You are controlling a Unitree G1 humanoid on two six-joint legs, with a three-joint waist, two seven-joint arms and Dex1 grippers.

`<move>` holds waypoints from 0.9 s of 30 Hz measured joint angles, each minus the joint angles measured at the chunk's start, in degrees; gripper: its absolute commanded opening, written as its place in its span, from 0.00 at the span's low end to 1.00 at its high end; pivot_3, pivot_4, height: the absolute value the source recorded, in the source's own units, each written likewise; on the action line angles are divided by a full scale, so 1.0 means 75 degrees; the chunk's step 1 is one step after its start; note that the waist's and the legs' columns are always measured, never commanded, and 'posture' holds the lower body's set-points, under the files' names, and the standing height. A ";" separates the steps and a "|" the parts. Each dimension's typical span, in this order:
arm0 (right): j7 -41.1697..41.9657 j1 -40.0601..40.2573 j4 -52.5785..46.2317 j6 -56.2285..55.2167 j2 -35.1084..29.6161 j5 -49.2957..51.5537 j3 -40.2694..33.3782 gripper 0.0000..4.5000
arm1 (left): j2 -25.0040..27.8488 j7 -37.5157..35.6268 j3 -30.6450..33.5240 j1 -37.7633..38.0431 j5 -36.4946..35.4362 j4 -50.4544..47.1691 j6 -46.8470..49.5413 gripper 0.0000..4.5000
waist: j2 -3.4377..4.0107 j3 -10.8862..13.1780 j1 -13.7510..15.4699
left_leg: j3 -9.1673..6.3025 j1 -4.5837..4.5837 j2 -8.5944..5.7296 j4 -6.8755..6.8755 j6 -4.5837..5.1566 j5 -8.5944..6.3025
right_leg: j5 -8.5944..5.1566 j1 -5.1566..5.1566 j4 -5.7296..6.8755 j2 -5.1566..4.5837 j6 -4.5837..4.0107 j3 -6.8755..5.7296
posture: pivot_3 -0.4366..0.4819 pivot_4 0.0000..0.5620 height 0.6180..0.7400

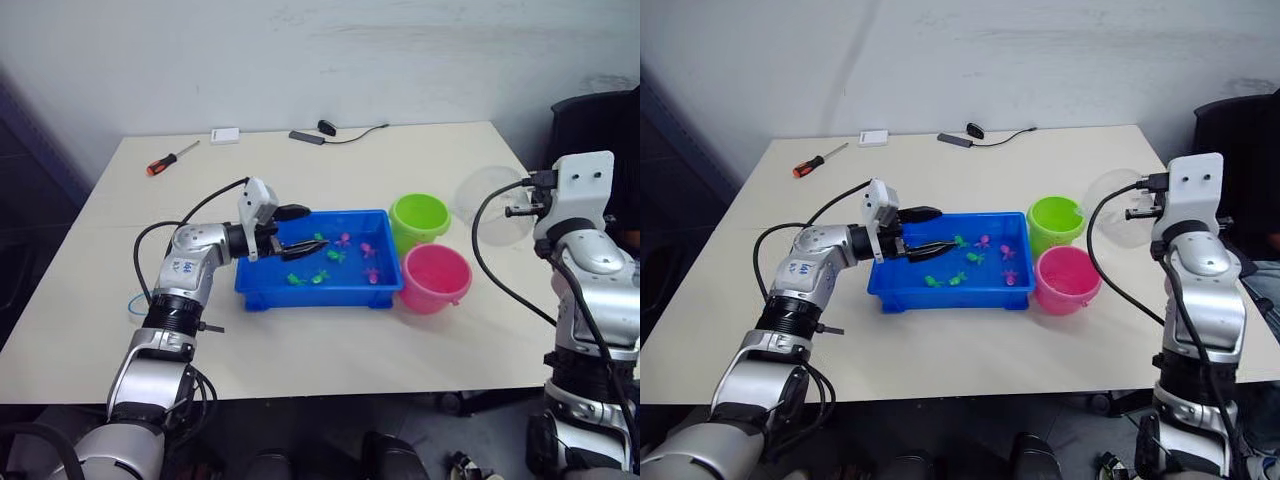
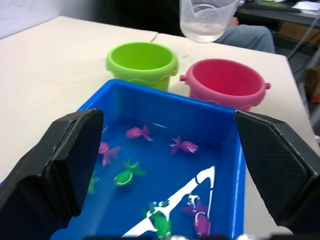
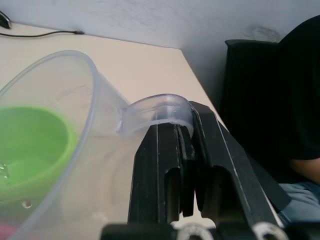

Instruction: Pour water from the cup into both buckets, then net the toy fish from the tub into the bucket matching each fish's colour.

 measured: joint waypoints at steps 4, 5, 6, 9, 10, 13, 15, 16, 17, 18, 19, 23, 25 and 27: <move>-0.0328 -0.0508 0.0601 -0.0071 0.0087 -0.0065 0.0195 0.01 | 0.0117 0.0165 0.0006 0.0154 -0.0003 -0.0303 0.0255 1.00 | 0.0002 -0.0002 -0.0011 | 0.0001 0.0001 0.0001 -0.0002 0.0001 0.0000 | 0.0000 0.0000 0.0001 0.0001 0.0000 0.0000 | 0.48 0.27 1.00; -0.0428 -0.0607 0.0795 -0.0142 0.0083 -0.0126 0.0298 0.01 | 0.0137 0.0193 0.0011 0.0208 -0.0006 -0.0355 0.0312 1.00 | 0.0004 -0.0003 -0.0012 | 0.0002 0.0001 0.0000 -0.0002 0.0001 0.0000 | 0.0000 -0.0001 0.0001 0.0001 0.0000 0.0001 | 0.48 0.27 1.00; -0.0497 -0.0692 0.0969 -0.0216 0.0076 -0.0207 0.0413 0.01 | 0.0144 0.0221 0.0011 0.0262 -0.0007 -0.0425 0.0362 1.00 | 0.0005 -0.0003 -0.0023 | 0.0004 0.0000 0.0001 -0.0003 0.0001 0.0000 | 0.0000 0.0000 0.0003 0.0001 0.0000 0.0002 | 0.48 0.27 1.00; -0.0676 -0.0887 0.1461 -0.0465 -0.0039 -0.0510 0.0858 0.01 | 0.0144 0.0275 0.0008 0.0321 -0.0024 -0.0630 0.0469 1.00 | 0.0004 -0.0002 -0.0019 | 0.0004 0.0001 0.0001 -0.0002 -0.0009 0.0007 | 0.0000 -0.0004 0.0006 0.0001 0.0000 0.0002 | 0.48 0.27 1.00; -0.0733 -0.0952 0.1645 -0.0572 -0.0114 -0.0654 0.1063 0.01 | 0.0150 0.0288 0.0009 0.0332 -0.0026 -0.0703 0.0509 1.00 | 0.0005 -0.0003 -0.0021 | 0.0007 0.0001 0.0000 -0.0003 -0.0013 0.0009 | 0.0000 -0.0004 0.0006 0.0000 0.0000 0.0003 | 0.48 0.27 1.00; -0.0832 -0.1101 0.2010 -0.0814 -0.0188 -0.0935 0.1403 0.01 | 0.0153 0.0316 0.0008 0.0403 -0.0038 -0.0904 0.0613 1.00 | 0.0004 -0.0003 -0.0028 | 0.0011 0.0001 0.0000 -0.0004 -0.0019 0.0013 | 0.0000 -0.0003 0.0006 0.0001 0.0000 0.0006 | 0.48 0.27 1.00; -0.0912 -0.1164 0.2204 -0.0963 -0.0204 -0.1092 0.1618 0.01 | 0.0154 0.0331 0.0008 0.0491 -0.0041 -0.1008 0.0683 1.00 | 0.0004 -0.0002 -0.0033 | 0.0011 0.0001 0.0001 -0.0005 -0.0041 0.0025 | 0.0000 -0.0002 0.0008 0.0002 0.0000 0.0006 | 0.48 0.27 1.00; -0.0941 -0.1186 0.2297 -0.1004 -0.0204 -0.1176 0.1687 0.01 | 0.0156 0.0333 0.0007 0.0549 -0.0041 -0.1084 0.0709 1.00 | 0.0004 -0.0002 -0.0031 | 0.0011 0.0001 0.0001 -0.0005 -0.0047 0.0028 | 0.0000 -0.0003 0.0008 0.0002 0.0000 0.0006 | 0.48 0.27 1.00; -0.0985 -0.1190 0.2382 -0.1063 -0.0216 -0.1293 0.1796 0.01 | 0.0161 0.0332 0.0008 0.0582 -0.0042 -0.1138 0.0743 1.00 | 0.0004 -0.0002 -0.0026 | 0.0011 0.0001 0.0001 -0.0005 -0.0048 0.0029 | 0.0000 -0.0003 0.0008 0.0002 0.0000 0.0006 | 0.48 0.27 1.00; -0.0997 -0.1192 0.2421 -0.1105 -0.0219 -0.1336 0.1863 0.01 | 0.0164 0.0333 0.0008 0.0583 -0.0042 -0.1141 0.0757 1.00 | 0.0004 -0.0002 -0.0026 | 0.0010 0.0001 0.0001 -0.0004 -0.0048 0.0029 | 0.0000 -0.0003 0.0008 0.0001 0.0000 0.0006 | 0.48 0.27 1.00; -0.1016 -0.1212 0.2498 -0.1152 -0.0223 -0.1437 0.1965 0.01 | 0.0168 0.0334 0.0008 0.0586 -0.0042 -0.1165 0.0776 1.00 | 0.0004 -0.0002 -0.0025 | 0.0010 0.0001 0.0001 -0.0004 -0.0048 0.0029 | 0.0000 -0.0003 0.0008 0.0001 0.0000 0.0006 | 0.48 0.27 1.00; -0.1072 -0.1265 0.2635 -0.1317 -0.0324 -0.1813 0.2389 0.01 | 0.0195 0.0330 0.0008 0.0604 -0.0043 -0.1205 0.0825 1.00 | 0.0004 -0.0002 -0.0034 | 0.0011 0.0001 0.0001 -0.0005 -0.0049 0.0029 | 0.0000 -0.0004 0.0008 0.0001 0.0000 0.0007 | 0.48 0.27 1.00; -0.1087 -0.1351 0.2673 -0.1367 -0.0342 -0.2009 0.2569 0.01 | 0.0203 0.0324 0.0008 0.0618 -0.0043 -0.1208 0.0825 1.00 | 0.0004 -0.0002 -0.0043 | 0.0011 0.0001 0.0002 -0.0005 -0.0049 0.0030 | 0.0000 -0.0004 0.0008 0.0002 0.0000 0.0007 | 0.48 0.27 1.00; -0.1108 -0.1397 0.2677 -0.1436 -0.0371 -0.2169 0.2727 0.01 | 0.0209 0.0321 0.0008 0.0620 -0.0043 -0.1208 0.0825 1.00 | 0.0004 -0.0002 -0.0039 | 0.0010 0.0001 0.0002 -0.0005 -0.0050 0.0030 | 0.0000 -0.0004 0.0008 0.0002 0.0000 0.0007 | 0.48 0.27 1.00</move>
